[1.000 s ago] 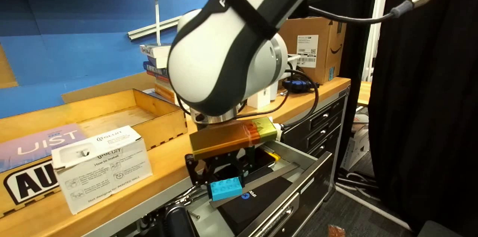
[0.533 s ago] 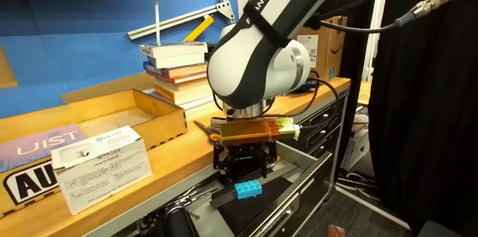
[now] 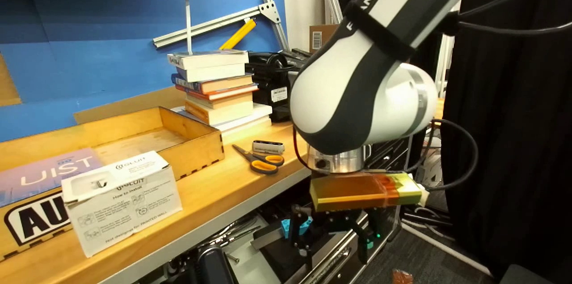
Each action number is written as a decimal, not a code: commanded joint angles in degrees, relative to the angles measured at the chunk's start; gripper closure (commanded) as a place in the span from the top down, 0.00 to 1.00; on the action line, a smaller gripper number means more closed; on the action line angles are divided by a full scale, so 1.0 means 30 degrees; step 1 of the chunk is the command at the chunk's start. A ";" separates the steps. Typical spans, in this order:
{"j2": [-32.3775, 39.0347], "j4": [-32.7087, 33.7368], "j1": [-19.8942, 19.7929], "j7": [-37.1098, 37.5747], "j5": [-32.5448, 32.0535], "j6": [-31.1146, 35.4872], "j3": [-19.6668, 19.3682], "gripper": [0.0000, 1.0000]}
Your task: Put the blue object in the drawer and close it
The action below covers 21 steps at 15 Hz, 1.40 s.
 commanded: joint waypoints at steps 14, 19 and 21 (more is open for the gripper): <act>0.3170 0.0633 -0.0351 0.4399 -0.1359 0.6573 -0.0380 1.00; 0.4947 0.2584 0.0328 0.9384 -0.5984 0.9028 -0.2666 1.00; 0.5332 0.3042 0.0756 1.1074 -0.7293 0.9557 -0.3570 1.00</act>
